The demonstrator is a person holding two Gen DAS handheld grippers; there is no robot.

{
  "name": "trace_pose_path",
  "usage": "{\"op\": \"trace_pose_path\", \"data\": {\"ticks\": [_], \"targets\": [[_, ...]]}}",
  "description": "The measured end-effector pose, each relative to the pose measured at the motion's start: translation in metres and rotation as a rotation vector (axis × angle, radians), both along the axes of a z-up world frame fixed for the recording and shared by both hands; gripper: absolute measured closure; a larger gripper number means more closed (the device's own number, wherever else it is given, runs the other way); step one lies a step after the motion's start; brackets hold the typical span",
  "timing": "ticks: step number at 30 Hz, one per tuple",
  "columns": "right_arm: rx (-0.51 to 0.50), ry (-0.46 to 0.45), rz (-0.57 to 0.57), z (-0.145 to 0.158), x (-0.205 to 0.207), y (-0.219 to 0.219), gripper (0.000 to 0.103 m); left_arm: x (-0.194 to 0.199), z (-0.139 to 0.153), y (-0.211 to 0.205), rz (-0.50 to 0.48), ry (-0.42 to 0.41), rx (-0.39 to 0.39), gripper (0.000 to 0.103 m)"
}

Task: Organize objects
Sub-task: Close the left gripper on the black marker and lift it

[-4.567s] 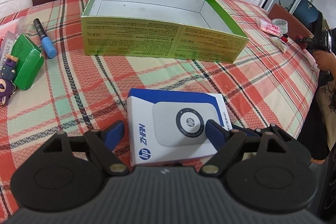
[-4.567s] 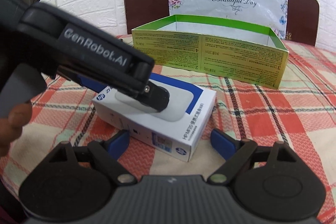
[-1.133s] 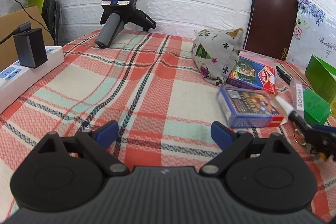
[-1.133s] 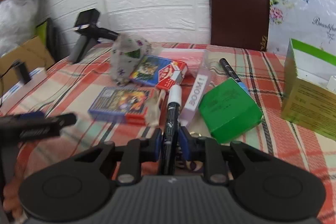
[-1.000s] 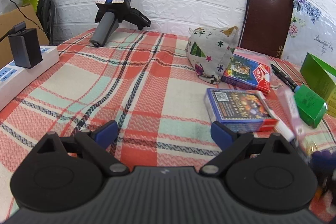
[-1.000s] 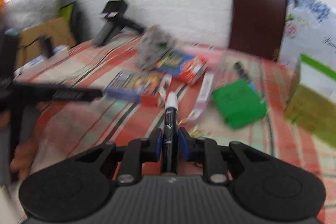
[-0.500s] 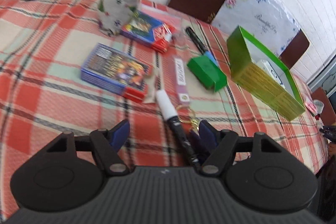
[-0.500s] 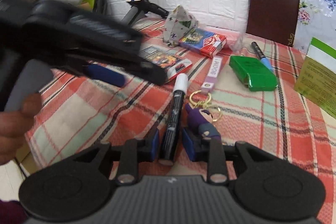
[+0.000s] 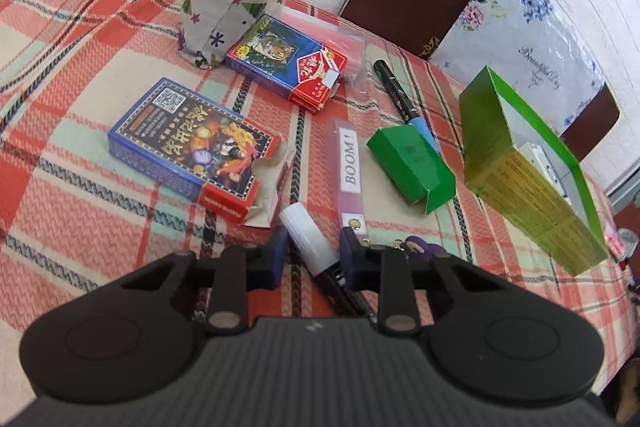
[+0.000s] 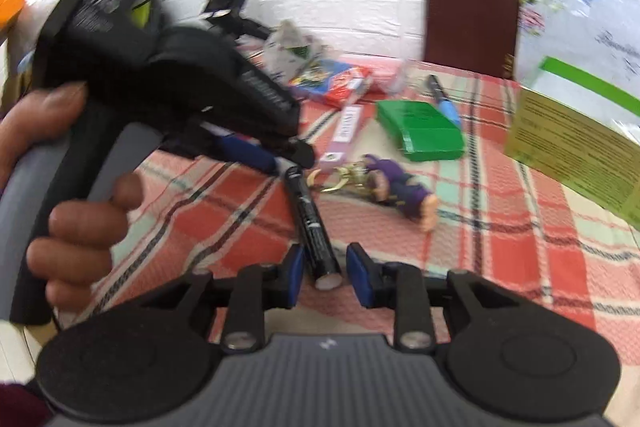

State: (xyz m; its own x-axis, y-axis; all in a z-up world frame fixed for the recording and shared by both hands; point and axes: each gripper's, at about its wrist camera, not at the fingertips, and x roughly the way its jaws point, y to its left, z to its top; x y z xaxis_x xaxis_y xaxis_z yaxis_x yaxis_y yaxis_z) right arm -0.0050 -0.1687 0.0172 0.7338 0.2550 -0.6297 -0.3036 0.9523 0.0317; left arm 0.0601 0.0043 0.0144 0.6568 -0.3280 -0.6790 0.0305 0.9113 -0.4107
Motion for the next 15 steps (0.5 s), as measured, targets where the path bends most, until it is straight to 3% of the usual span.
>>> {"op": "trace_pose_path", "data": {"ticks": [2,5,8,12,15], "targets": [[0.018,0.005,0.058,0.001,-0.003,0.008,0.085,-0.006,0.0,0.011,0.025,0.025,-0.046,0.079],[-0.019,-0.027,0.133,0.002,-0.016,0.017,0.085,-0.022,0.008,0.026,0.059,0.036,-0.054,0.079],[-0.023,-0.003,0.165,0.003,-0.019,0.012,0.085,-0.03,0.013,0.029,0.054,0.056,-0.079,0.081],[-0.004,0.077,0.2,0.008,-0.024,-0.021,0.085,-0.031,0.005,-0.003,0.01,0.133,-0.052,0.079],[-0.023,0.093,0.16,0.009,-0.041,-0.054,0.085,-0.032,0.006,-0.043,-0.095,0.144,-0.034,0.078]]}}
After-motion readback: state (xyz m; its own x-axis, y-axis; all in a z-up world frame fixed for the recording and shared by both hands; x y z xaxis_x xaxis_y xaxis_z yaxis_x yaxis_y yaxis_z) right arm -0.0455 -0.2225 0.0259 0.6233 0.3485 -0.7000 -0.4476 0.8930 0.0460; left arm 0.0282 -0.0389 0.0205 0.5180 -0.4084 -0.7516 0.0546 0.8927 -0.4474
